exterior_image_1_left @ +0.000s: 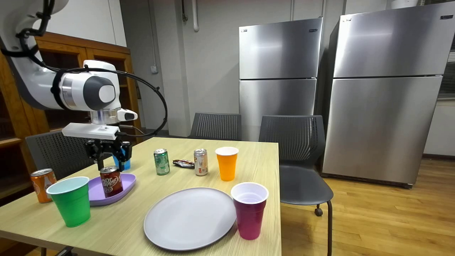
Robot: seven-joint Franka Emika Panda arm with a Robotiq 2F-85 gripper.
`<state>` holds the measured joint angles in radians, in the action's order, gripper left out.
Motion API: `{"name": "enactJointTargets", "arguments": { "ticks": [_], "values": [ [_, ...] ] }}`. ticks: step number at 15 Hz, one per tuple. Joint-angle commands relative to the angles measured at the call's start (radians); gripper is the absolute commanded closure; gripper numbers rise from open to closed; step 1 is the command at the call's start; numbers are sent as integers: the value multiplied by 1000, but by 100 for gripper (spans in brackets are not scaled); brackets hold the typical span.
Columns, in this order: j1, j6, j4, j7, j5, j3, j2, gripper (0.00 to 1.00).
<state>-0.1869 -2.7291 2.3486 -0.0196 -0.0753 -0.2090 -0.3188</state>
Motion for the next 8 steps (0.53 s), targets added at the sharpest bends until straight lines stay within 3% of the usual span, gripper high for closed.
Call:
{"name": "enactJointTargets", "arguments": {
  "ticks": [1, 8],
  "values": [
    [-17, -11, 5, 38, 24, 12, 13, 0],
    [23, 48, 17, -14, -44, -27, 90, 0]
  ]
}}
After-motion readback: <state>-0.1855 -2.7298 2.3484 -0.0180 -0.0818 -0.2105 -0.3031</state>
